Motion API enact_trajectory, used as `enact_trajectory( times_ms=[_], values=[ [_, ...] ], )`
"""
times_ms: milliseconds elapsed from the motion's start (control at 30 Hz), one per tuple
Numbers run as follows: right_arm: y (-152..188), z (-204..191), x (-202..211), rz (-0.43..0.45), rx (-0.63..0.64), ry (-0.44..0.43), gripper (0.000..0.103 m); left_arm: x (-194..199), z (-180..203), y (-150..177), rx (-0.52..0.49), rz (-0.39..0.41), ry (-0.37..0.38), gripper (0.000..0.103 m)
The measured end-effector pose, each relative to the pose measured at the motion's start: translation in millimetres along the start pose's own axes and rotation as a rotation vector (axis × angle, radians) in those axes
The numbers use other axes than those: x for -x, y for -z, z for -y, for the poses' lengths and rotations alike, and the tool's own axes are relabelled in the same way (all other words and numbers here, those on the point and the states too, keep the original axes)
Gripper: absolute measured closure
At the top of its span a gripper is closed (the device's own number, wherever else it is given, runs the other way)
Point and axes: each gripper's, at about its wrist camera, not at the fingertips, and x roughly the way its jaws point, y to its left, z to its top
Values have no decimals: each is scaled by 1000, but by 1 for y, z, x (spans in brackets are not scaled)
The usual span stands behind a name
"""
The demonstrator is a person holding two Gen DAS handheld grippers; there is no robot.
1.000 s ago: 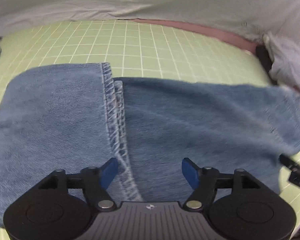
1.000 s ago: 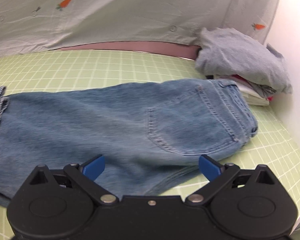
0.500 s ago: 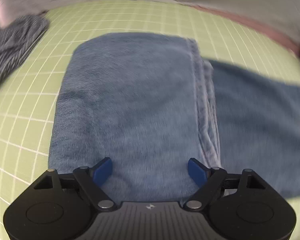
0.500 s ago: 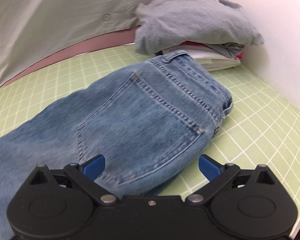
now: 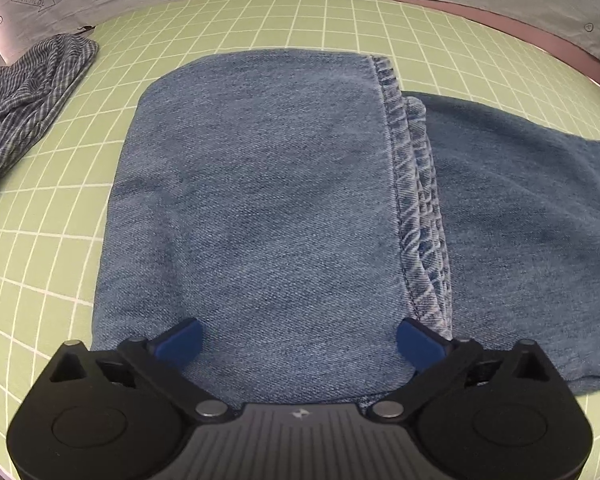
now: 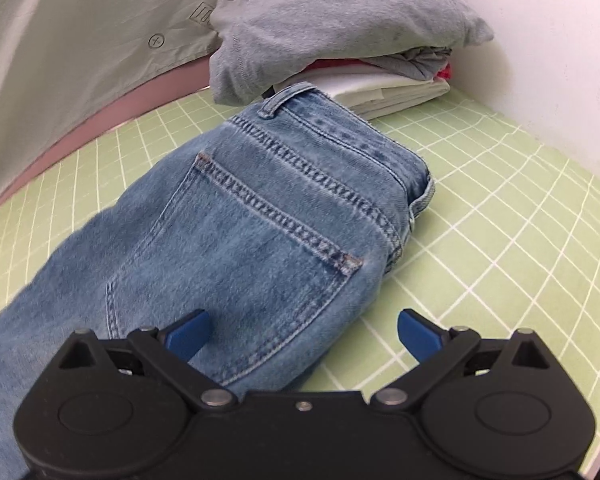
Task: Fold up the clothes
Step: 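Grasp the jeans waistband with the right gripper and fold it over the legs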
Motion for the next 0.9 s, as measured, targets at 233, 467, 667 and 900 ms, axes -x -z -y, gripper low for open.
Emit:
enact_trajectory(
  times_ms=[233, 467, 667, 900],
  values=[
    [-27, 22, -23, -26, -114, -72, 1, 1, -6, -1, 9, -10, 0, 0],
    [-47, 40, -56, -44, -281, -86, 0, 0, -7, -5, 24, 0, -3, 0],
    [-54, 46, -62, -26, -336, -105, 9, -2, -9, -6, 41, 16, -8, 0],
    [-54, 78, -45, 10, -459, -328, 84, -2, -10, 2, 69, 65, -20, 0]
  ],
)
